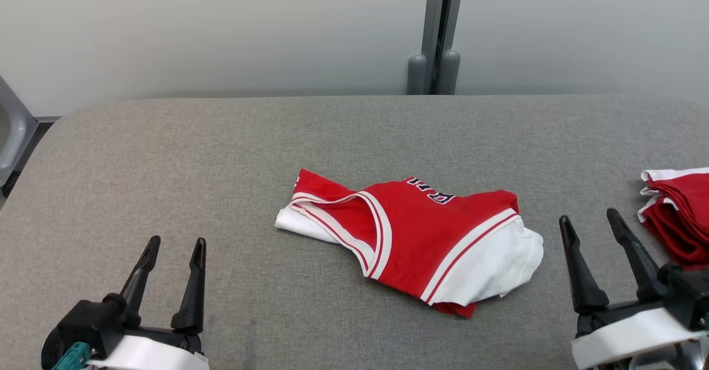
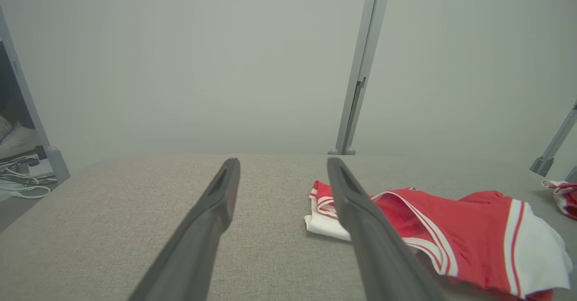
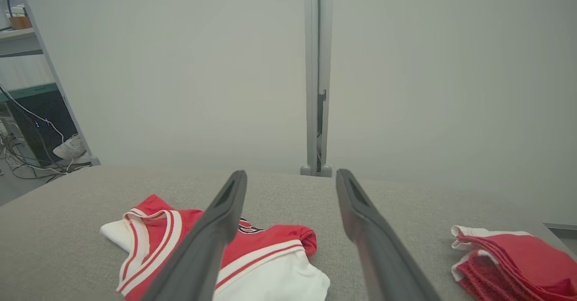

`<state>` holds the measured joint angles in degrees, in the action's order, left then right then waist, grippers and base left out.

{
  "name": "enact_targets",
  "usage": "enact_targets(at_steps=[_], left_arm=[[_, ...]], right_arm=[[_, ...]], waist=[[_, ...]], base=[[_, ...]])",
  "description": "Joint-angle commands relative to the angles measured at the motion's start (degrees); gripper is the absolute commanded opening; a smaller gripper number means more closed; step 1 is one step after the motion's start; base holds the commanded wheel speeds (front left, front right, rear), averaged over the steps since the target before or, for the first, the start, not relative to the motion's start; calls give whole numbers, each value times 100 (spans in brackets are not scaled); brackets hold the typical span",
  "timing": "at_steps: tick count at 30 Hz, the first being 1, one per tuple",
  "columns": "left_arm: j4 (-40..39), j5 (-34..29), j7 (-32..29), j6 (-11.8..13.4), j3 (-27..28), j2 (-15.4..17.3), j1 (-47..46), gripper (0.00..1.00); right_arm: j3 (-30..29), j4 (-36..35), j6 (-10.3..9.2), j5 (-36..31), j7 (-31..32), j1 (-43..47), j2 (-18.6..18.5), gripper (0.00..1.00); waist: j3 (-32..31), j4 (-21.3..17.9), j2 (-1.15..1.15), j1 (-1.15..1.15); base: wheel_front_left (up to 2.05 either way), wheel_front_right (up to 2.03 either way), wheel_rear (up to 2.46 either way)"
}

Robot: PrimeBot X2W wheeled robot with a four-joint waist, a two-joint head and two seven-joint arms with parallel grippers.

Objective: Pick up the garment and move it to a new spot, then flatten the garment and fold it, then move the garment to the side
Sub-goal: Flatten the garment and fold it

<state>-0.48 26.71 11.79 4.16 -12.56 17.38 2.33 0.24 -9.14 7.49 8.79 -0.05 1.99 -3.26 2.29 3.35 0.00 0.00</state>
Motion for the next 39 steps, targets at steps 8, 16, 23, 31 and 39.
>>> enact_targets(at_steps=[8,16,23,31,39], left_arm=[[-77,50,-100,74,-34,98,274,100],[-144,79,-141,106,-28,133,360,100],[-141,94,-92,117,-46,125,366,100],[-100,119,-5,114,-48,106,310,100],[-94,123,43,97,-60,114,158,100]], right_arm=[[-88,-87,2,236,137,616,25,100],[-152,-110,2,299,131,782,24,100],[-141,-162,2,289,167,794,24,100],[-156,-203,2,292,232,776,24,100],[-135,-241,2,261,277,629,25,100]], waist=[[-250,-14,0,0],[-281,-43,0,0],[-251,-60,0,0],[-230,-58,0,0],[-85,-22,0,0]], base=[[0,0,0],[0,0,0],[0,0,0],[0,0,0],[0,0,0]])
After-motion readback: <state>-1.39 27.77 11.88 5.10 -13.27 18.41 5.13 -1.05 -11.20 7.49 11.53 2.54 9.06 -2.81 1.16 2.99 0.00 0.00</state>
